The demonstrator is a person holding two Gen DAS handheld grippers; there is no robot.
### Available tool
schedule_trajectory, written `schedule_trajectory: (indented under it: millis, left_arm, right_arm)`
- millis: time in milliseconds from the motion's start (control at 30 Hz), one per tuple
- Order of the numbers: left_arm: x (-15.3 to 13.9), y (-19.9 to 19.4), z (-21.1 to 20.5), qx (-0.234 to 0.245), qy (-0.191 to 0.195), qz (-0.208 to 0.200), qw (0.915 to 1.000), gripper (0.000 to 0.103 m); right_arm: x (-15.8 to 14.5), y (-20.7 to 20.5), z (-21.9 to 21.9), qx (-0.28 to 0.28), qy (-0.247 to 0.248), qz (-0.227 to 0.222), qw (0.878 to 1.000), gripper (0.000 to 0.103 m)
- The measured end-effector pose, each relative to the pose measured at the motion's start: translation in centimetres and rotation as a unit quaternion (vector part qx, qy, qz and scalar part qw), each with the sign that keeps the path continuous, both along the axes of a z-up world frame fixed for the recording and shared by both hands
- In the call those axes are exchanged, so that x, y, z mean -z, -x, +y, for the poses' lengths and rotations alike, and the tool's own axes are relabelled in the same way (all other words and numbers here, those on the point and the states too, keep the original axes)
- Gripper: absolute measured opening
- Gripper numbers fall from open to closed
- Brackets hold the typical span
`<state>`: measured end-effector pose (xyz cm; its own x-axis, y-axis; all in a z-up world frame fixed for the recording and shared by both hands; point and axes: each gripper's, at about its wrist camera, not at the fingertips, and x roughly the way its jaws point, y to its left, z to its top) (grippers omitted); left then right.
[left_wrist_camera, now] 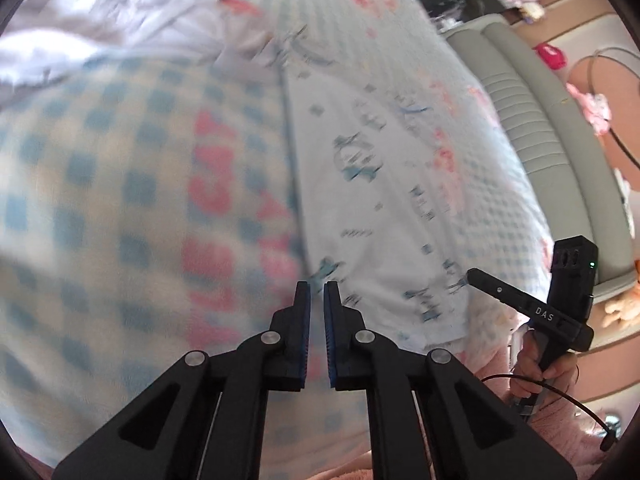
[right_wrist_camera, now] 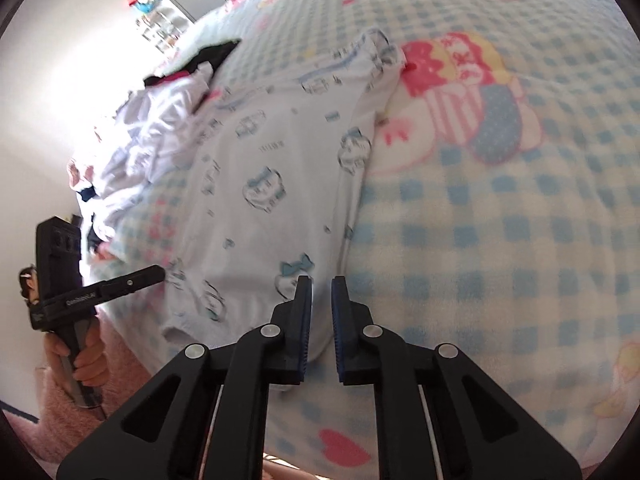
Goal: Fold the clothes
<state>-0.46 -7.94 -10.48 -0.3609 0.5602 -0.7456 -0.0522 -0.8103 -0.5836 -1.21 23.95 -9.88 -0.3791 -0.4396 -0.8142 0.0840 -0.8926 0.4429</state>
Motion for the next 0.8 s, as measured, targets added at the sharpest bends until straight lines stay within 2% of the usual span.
schedule_trajectory:
  millis: [100, 200, 300, 400, 500, 567, 667, 800]
  left_arm:
    - [-1.1, 1.4, 1.9, 0.022, -0.012, 0.033, 0.9992, 0.031]
    - [-0.8, 3.5, 5.7, 0.051, 0.010, 0.037, 0.9980, 0.031]
    - [0.8, 4.7, 8.7, 0.074, 0.058, 0.010, 0.9955, 0.029]
    - [2.7, 3.9, 8.5, 0.075, 0.078, -0.021, 0.9939, 0.026]
    - [3.7, 2.6, 6.8, 0.063, 0.070, -0.041, 0.9947, 0.014]
    - [3.9, 2.1, 5.7, 0.056, 0.053, -0.047, 0.9959, 0.012]
    - [3.4, 1.6, 5.5, 0.054, 0.049, -0.042, 0.9965, 0.012]
    - [2.0, 0.9, 6.8, 0.066, 0.059, -0.008, 0.9960, 0.023]
  right_arm:
    - [-0.9, 1.1, 0.3, 0.007, 0.011, 0.014, 1.000, 0.018]
    - [-0.3, 2.9, 0.0, 0.011, 0.005, 0.006, 1.000, 0.018]
    - [1.4, 3.9, -1.1, -0.001, -0.025, -0.008, 1.000, 0.018]
    - [3.1, 3.5, -1.4, -0.005, -0.060, -0.024, 0.998, 0.018]
    - [3.7, 2.5, 0.1, 0.007, -0.033, -0.031, 0.999, 0.018]
    - [3.8, 2.2, 1.3, 0.022, -0.002, -0.038, 0.999, 0.018]
    - [3.1, 1.9, 1.7, 0.036, 0.024, -0.028, 0.999, 0.019]
    - [2.0, 1.0, -0.3, -0.004, 0.040, -0.017, 0.999, 0.022]
